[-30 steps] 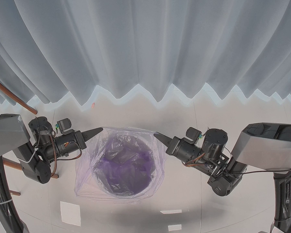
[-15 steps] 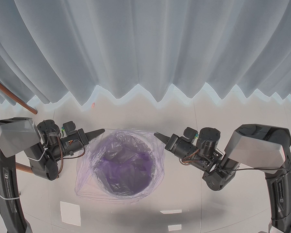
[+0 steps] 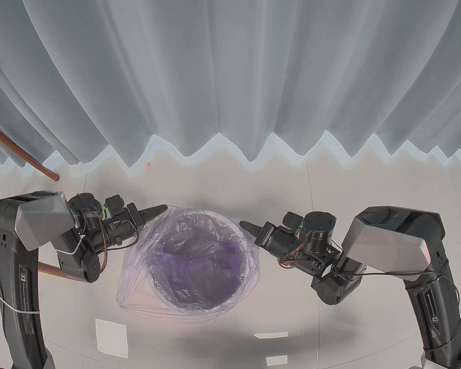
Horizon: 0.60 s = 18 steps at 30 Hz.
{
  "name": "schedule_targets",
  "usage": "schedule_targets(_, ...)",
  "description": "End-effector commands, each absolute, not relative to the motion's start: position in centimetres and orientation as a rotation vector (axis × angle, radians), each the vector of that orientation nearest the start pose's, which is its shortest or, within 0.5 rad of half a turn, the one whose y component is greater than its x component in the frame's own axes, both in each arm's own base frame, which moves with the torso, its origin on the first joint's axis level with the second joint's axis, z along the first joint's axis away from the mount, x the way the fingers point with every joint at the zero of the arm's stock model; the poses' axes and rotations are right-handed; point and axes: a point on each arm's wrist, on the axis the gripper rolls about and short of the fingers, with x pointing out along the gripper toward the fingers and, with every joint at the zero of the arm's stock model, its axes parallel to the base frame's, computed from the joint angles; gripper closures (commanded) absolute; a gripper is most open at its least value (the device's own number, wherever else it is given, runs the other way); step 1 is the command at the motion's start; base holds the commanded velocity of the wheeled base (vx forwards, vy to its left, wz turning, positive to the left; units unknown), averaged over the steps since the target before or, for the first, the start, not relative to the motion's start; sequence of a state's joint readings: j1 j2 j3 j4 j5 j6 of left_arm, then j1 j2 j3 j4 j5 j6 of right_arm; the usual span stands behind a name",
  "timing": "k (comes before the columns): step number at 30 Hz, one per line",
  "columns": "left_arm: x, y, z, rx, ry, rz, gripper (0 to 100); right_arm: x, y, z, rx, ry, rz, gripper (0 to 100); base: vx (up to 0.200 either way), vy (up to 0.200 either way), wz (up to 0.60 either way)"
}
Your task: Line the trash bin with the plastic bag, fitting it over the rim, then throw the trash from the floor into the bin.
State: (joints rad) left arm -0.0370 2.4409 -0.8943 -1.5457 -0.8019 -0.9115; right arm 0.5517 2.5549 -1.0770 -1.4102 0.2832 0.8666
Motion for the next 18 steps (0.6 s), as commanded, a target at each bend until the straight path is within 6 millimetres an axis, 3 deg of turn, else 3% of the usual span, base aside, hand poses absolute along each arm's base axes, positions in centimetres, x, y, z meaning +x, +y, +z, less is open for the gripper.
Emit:
schedule_targets(1,40.9,-2.6,0.3,-0.902,0.416,-0.751,100,37.4,23.8,-2.4,0.799,0.462,0.734,100,0.000,0.000,0.00)
schedule_targets(16,40.8,-1.6,-1.6,-0.932,0.453,-0.705,100,37.0,23.0,-3.5,0.801,0.493,0.695,100,0.000,0.000,0.00)
schedule_targets(17,40.8,-1.6,-1.7,-0.930,0.452,-0.703,0,37.0,22.9,-3.5,0.801,0.496,0.694,100,0.000,0.000,0.00)
schedule_targets(18,40.8,-1.5,-1.7,-0.930,0.452,-0.701,0,37.0,22.9,-3.5,0.801,0.494,0.693,100,0.000,0.000,0.00)
